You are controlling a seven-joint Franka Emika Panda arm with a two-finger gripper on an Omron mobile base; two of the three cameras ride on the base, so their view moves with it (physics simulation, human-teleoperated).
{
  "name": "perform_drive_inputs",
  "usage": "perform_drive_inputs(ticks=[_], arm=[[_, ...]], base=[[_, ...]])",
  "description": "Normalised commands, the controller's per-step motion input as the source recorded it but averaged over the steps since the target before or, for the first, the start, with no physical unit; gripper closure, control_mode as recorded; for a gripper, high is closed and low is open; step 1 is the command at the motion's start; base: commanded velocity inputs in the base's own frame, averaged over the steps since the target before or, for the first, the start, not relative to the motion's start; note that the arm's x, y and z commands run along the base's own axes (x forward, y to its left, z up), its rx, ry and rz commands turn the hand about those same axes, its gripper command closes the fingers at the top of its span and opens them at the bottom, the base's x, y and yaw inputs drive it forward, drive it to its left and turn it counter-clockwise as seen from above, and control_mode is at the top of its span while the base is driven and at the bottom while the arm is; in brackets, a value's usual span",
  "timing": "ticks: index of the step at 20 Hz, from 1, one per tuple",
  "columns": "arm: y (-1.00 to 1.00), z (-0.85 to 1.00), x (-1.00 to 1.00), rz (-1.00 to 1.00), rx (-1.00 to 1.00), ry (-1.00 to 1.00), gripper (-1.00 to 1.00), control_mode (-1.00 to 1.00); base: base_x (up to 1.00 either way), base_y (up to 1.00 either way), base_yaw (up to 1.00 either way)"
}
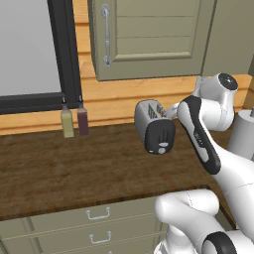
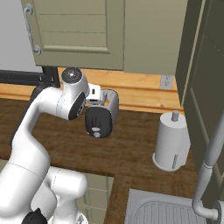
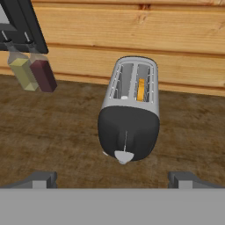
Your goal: Start the toaster. Once the lever pops up, take the bread to the plate on the dining counter.
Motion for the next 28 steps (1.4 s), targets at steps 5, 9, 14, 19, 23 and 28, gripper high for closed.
perform_drive_inputs(ticks=[5,9,14,19,23,28], arm=[[0.00,0.00,0.00,0.00,0.00,0.00,-1.00,-1.00],[0.00,0.00,0.00,0.00,0.00,0.00,-1.00,-1.00],[0.00,0.00,0.00,0.00,0.00,0.00,-1.00,-1.00],[0.00,0.00,0.00,0.00,0.00,0.00,-1.00,-1.00],[0.00,0.00,0.00,0.00,0.00,0.00,-1.00,-1.00],[0.00,0.00,0.00,0.00,0.00,0.00,-1.00,-1.00]], base=[[0.00,0.00,0.00],[0.00,0.00,0.00],[0.00,0.00,0.00],[0.00,0.00,0.00],[0.00,0.00,0.00],[0.00,0.00,0.00]])
